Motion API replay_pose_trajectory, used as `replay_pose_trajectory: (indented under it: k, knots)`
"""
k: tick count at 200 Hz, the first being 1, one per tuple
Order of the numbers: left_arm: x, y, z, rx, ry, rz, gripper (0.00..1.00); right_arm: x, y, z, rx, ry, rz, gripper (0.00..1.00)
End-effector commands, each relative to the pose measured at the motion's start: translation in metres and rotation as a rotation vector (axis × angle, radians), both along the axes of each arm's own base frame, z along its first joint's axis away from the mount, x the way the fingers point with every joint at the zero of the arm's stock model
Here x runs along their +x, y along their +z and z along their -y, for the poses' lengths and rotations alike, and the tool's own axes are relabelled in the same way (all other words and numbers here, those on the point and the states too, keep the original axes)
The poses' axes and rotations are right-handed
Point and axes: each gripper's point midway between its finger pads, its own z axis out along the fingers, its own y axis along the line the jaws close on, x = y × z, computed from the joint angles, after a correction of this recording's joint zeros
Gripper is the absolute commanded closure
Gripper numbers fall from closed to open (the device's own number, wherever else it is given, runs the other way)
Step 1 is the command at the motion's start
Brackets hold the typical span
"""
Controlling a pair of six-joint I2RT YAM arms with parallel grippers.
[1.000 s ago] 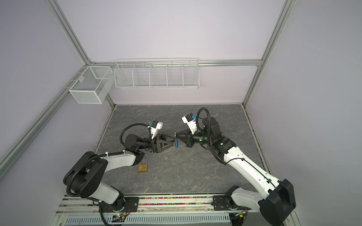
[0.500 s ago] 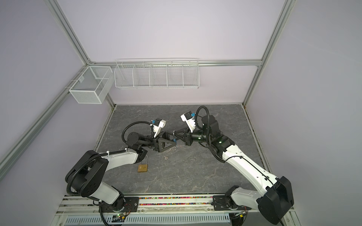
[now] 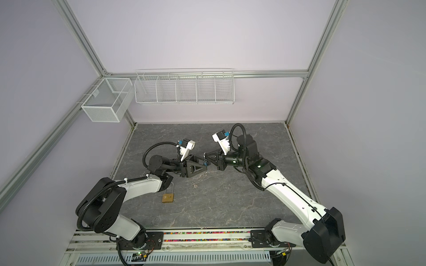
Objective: Unlock with the key
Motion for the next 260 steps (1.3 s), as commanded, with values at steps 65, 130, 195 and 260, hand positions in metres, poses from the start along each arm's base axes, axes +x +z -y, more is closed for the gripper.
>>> replay_pose_trajectory:
  k: [65, 130, 195, 260]
  knots:
    - [0.001, 0.019, -0.015, -0.042, 0.030, 0.037, 0.55, 0.017, 0.003, 0.016, -0.069, -0.119, 0.056, 0.93]
    - [0.016, 0.007, -0.009, -0.024, 0.058, -0.037, 0.61, 0.033, -0.001, 0.021, -0.103, -0.205, 0.040, 0.93]
    - [0.035, -0.028, 0.002, 0.176, 0.212, -0.019, 0.73, 0.042, -0.006, 0.022, -0.122, -0.240, 0.029, 0.93]
    - [0.078, -0.041, -0.009, 0.354, 0.526, 0.061, 1.00, 0.081, -0.039, 0.036, -0.275, -0.424, -0.030, 0.93]
